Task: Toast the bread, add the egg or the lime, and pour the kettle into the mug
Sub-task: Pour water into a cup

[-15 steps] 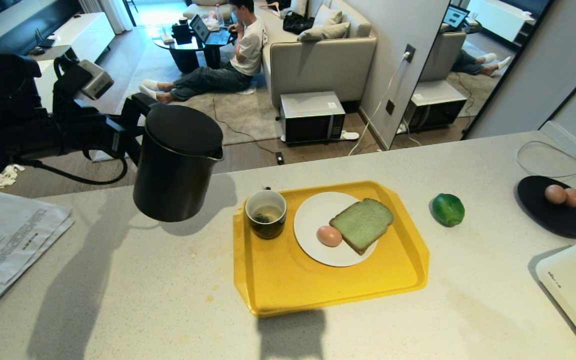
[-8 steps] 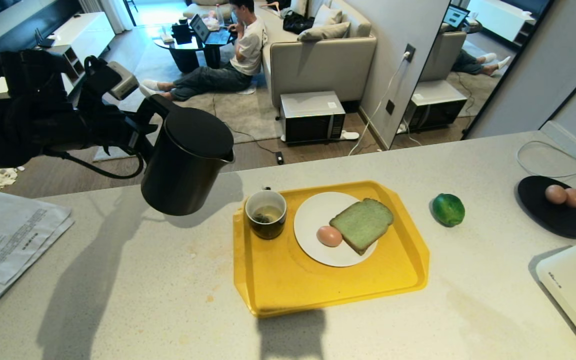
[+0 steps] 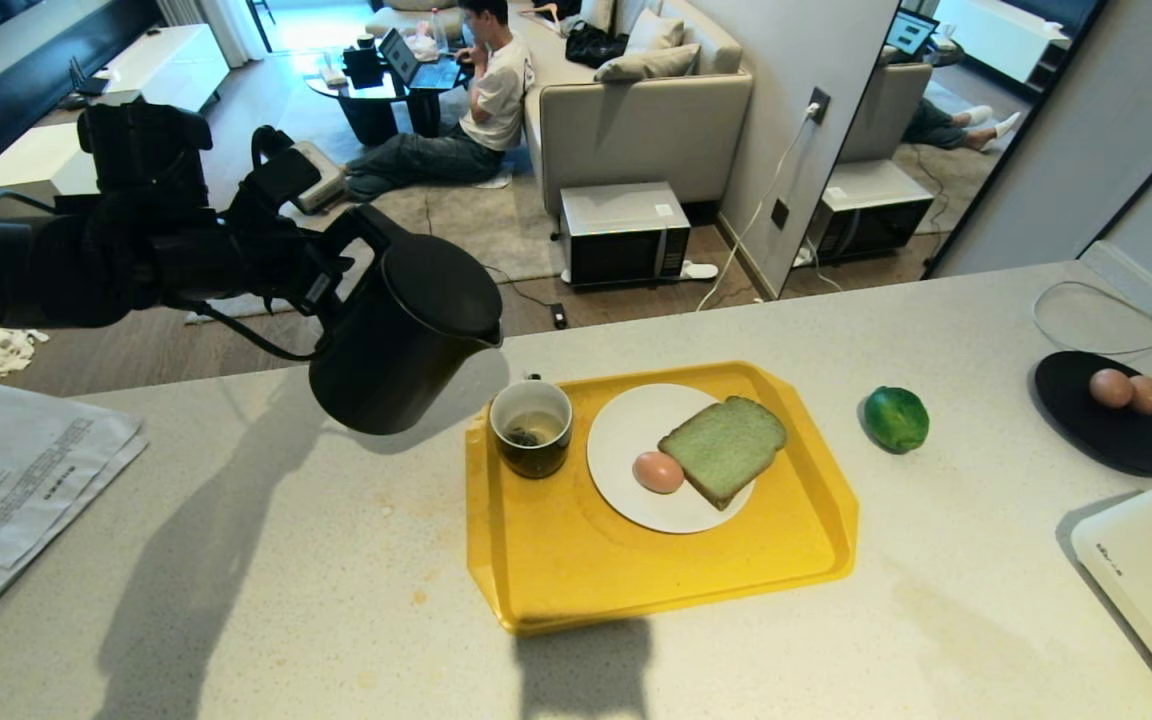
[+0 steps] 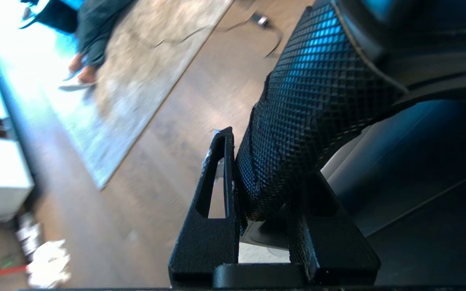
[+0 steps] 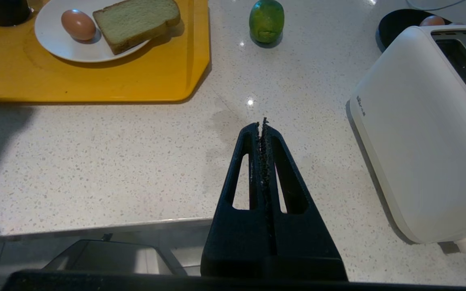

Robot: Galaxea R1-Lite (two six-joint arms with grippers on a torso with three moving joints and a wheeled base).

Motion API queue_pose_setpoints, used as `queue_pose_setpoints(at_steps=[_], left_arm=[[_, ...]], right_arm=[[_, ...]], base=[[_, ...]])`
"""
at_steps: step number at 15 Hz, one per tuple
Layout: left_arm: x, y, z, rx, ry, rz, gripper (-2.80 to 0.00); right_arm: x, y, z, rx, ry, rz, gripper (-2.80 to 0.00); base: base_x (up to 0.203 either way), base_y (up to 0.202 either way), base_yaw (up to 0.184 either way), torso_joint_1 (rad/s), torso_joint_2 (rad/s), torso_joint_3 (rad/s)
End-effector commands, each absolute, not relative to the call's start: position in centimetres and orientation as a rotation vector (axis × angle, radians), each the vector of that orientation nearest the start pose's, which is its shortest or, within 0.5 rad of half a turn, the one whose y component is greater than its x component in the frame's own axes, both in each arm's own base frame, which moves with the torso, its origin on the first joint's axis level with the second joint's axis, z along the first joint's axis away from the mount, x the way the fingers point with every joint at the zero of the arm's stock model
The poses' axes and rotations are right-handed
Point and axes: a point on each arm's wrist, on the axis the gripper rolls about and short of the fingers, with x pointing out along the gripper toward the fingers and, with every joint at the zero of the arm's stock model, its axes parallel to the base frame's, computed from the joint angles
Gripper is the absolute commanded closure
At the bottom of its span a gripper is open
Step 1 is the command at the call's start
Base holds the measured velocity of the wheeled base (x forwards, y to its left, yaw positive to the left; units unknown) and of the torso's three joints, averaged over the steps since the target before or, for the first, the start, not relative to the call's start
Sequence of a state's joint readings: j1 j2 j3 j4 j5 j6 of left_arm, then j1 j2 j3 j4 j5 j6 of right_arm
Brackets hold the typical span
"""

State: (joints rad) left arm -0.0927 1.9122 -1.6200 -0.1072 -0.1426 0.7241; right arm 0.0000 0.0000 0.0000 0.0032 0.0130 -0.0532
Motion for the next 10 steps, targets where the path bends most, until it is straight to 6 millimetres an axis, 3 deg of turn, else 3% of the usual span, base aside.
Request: queue_pose_setpoints(at_steps=[1, 10], left_arm=[[39.2, -5.3, 28.2, 0.73, 0.1, -0.295, 0.0], [38.9, -7.1, 28.3, 0.875, 0.153, -0.262, 0.0]], right_arm=[[-2.3, 0.0, 7.5, -0.054, 0.006, 0.014, 0.0], [-2.3, 0.0, 7.5, -0.054, 0.006, 0.014, 0.0]], base=[[0.0, 0.0, 0.0, 0.0, 0.0, 0.0], [0.0, 0.0, 0.0, 0.0, 0.0, 0.0]])
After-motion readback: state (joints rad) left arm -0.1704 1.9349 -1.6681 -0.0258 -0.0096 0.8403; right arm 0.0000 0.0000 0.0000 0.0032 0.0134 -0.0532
